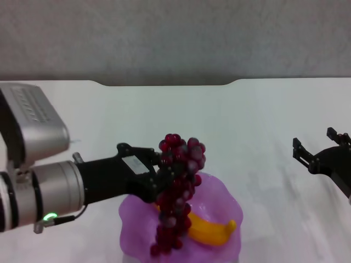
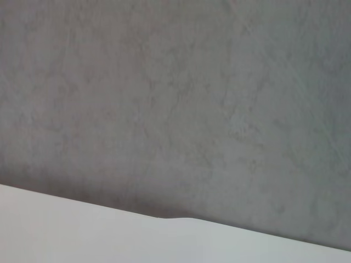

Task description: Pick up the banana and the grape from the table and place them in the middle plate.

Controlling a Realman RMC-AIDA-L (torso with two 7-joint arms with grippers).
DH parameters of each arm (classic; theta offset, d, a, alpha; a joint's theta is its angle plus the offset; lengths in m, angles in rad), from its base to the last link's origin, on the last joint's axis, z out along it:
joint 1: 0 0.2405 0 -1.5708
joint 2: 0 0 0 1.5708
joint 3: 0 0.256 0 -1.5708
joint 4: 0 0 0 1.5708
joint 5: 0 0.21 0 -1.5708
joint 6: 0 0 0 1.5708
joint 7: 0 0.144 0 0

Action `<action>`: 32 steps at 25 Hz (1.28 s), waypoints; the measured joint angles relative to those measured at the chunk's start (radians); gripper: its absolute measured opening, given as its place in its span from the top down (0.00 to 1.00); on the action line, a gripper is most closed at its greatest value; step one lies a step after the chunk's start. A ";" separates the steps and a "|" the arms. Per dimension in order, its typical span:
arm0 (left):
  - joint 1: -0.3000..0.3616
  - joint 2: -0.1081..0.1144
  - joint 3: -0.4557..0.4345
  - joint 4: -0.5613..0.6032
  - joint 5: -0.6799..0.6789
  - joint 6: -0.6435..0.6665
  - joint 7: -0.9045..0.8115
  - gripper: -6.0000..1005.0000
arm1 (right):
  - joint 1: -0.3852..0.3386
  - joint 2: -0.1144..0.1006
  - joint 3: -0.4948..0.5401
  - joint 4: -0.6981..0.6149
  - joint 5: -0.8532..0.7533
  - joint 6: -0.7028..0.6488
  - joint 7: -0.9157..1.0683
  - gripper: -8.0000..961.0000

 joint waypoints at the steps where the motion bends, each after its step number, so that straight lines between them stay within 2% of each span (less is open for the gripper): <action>1: -0.012 0.000 0.007 -0.026 -0.002 0.005 0.019 0.78 | 0.000 0.000 0.000 0.000 0.000 0.000 0.000 0.07; 6: -0.034 0.000 0.054 -0.113 -0.016 0.042 0.100 0.79 | -0.002 0.000 0.000 0.000 0.000 0.000 0.000 0.07; 14: -0.072 0.000 0.065 -0.238 -0.047 0.107 0.190 0.79 | 0.000 0.000 0.000 0.000 0.000 0.000 0.000 0.07; 22: -0.076 0.002 0.061 -0.255 -0.080 0.113 0.198 0.79 | -0.002 -0.001 0.000 0.000 0.000 0.000 0.000 0.07; 28: -0.067 0.000 0.064 -0.227 -0.096 0.108 0.210 0.48 | -0.003 -0.001 0.000 0.000 0.000 0.000 0.000 0.07; 32: -0.048 0.000 0.014 -0.221 -0.180 0.155 0.224 0.30 | -0.001 -0.001 0.000 0.000 0.000 0.000 0.000 0.07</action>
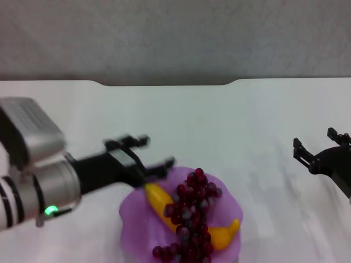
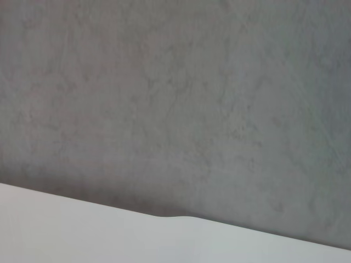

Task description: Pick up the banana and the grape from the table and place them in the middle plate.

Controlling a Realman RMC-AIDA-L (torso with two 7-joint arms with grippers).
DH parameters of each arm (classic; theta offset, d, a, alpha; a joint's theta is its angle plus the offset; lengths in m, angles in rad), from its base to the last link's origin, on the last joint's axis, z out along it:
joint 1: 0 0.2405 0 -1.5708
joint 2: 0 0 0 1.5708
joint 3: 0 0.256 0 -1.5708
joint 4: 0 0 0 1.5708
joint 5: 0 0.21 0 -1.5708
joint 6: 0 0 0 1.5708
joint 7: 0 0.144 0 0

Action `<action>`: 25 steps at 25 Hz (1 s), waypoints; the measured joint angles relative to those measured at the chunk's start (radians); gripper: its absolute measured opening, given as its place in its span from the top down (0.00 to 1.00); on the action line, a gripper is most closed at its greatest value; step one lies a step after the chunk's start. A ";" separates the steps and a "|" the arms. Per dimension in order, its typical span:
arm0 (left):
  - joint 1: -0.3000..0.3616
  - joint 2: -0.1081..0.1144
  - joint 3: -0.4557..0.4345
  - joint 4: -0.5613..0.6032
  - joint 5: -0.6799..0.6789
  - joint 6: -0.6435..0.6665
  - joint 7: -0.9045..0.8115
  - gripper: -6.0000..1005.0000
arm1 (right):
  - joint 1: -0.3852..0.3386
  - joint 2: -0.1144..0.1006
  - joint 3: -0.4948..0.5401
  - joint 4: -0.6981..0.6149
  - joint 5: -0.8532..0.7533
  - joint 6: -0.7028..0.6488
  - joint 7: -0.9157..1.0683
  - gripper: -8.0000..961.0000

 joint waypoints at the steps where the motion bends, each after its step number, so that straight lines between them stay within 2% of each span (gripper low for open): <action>1: 0.004 0.000 -0.022 -0.007 -0.038 0.023 0.010 0.26 | 0.001 0.000 0.000 0.001 0.000 0.000 0.000 0.07; 4: 0.009 -0.001 -0.059 -0.034 -0.148 0.077 0.067 0.15 | 0.004 -0.001 0.000 0.003 0.000 0.000 0.000 0.07; 8: 0.015 -0.003 -0.070 -0.141 -0.462 0.180 0.350 0.14 | 0.007 -0.001 0.000 0.004 -0.004 0.000 0.000 0.07; 13: -0.026 -0.008 -0.060 -0.404 -0.994 0.163 0.806 0.12 | 0.012 0.000 0.000 0.005 -0.008 0.000 0.000 0.07; 16: -0.071 -0.011 -0.053 -0.572 -1.208 0.073 0.993 0.11 | 0.014 0.001 0.000 0.005 -0.008 0.000 0.000 0.07; 18: -0.113 -0.014 -0.052 -0.695 -1.283 -0.013 1.069 0.11 | 0.015 0.001 0.000 0.005 -0.008 0.000 0.000 0.07; 20: -0.162 -0.017 -0.063 -0.812 -1.297 -0.086 1.096 0.11 | 0.016 0.002 0.000 0.007 -0.008 0.000 0.000 0.07; 25: -0.277 -0.019 -0.097 -1.035 -1.300 -0.124 1.086 0.11 | 0.023 0.005 0.000 0.010 -0.008 -0.001 0.000 0.07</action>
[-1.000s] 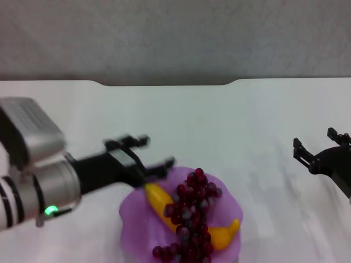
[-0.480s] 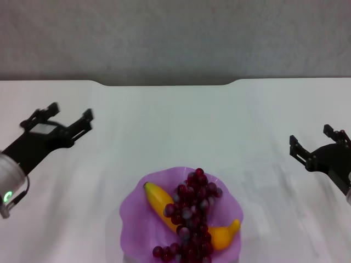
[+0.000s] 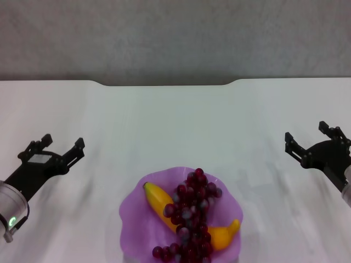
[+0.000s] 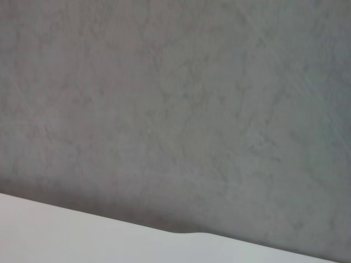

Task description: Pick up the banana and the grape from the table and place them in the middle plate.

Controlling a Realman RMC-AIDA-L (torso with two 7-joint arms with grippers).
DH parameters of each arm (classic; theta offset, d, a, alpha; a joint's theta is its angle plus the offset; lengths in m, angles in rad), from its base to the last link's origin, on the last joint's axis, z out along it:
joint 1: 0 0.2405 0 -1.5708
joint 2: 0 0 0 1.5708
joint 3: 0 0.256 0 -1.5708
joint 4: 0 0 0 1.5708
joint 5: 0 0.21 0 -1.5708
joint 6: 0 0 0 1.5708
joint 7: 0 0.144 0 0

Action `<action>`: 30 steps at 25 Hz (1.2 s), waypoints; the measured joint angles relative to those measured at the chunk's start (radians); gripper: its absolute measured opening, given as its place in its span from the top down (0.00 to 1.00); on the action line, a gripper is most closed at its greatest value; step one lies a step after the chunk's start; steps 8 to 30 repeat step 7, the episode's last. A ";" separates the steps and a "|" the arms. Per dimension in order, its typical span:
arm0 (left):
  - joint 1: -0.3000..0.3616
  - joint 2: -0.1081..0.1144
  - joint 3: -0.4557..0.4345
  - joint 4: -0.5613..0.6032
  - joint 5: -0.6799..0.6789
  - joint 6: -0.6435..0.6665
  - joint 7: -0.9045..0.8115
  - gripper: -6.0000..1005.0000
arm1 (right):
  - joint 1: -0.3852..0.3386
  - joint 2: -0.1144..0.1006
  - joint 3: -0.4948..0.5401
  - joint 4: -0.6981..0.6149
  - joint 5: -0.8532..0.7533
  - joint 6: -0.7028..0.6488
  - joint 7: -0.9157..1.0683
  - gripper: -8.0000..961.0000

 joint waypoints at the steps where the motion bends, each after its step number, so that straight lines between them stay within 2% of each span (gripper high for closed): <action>1: -0.007 0.000 -0.002 -0.017 0.000 -0.002 0.000 0.11 | 0.001 0.000 0.000 0.000 0.000 0.000 0.000 0.07; 30: -0.012 0.004 -0.005 -0.043 -0.001 0.001 -0.013 0.11 | 0.002 0.000 0.000 -0.002 0.000 0.001 0.000 0.07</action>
